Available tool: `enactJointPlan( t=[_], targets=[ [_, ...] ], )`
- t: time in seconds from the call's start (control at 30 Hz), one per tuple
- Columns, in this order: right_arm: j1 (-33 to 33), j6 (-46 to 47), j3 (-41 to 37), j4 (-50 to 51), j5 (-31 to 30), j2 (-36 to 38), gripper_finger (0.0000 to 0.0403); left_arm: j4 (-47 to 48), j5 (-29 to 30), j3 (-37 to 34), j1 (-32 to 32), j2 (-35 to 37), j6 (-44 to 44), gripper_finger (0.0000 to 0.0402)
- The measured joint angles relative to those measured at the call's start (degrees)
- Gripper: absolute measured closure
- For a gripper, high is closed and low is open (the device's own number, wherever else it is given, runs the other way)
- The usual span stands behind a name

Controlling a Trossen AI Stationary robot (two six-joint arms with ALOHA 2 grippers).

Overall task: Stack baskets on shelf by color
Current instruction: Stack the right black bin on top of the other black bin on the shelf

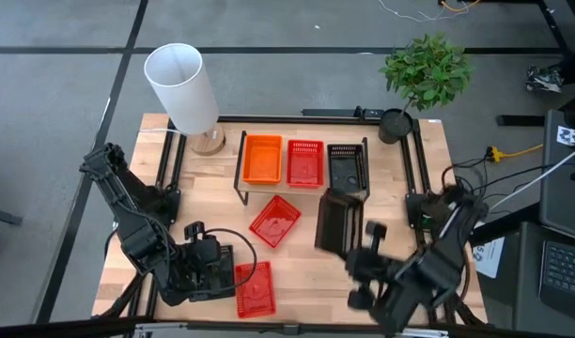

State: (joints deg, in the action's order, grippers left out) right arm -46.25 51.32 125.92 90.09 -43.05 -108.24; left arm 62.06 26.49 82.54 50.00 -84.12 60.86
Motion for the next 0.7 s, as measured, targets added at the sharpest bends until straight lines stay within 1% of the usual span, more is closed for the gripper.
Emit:
enactJointPlan(
  t=[0.13,0.2,0.27,0.37,0.43,0.5,0.7],
  targets=[
    [3.55,-3.67,-7.92,0.01,-3.37,9.08,0.0402,0.01,0.19,0.00,0.00,-0.02,0.00,0.0282],
    [5.80,-4.02,-13.44,-0.12,-3.47,14.20,0.0402,0.07,0.24,0.00,0.00,-0.02,0.00,0.0282],
    [8.60,-3.53,-19.27,0.02,-1.93,18.82,0.0402,0.03,0.39,0.00,0.00,-0.02,0.00,0.0282],
    [12.24,-4.41,-27.75,0.30,4.00,24.02,0.0402,0.04,0.92,0.00,0.00,-0.02,0.00,0.0282],
    [13.67,-7.05,-32.21,0.10,6.29,25.75,0.0402,0.04,1.55,0.00,0.00,-0.02,0.00,0.0282],
    [14.70,-10.30,-34.85,-0.10,6.95,26.90,0.0402,0.04,1.76,0.00,-0.29,-0.02,-0.02,0.0282],
    [18.28,-20.46,-36.28,-1.02,6.95,27.88,0.0403,0.05,1.90,0.00,-1.56,-0.02,-0.01,0.0282]
  ],
)
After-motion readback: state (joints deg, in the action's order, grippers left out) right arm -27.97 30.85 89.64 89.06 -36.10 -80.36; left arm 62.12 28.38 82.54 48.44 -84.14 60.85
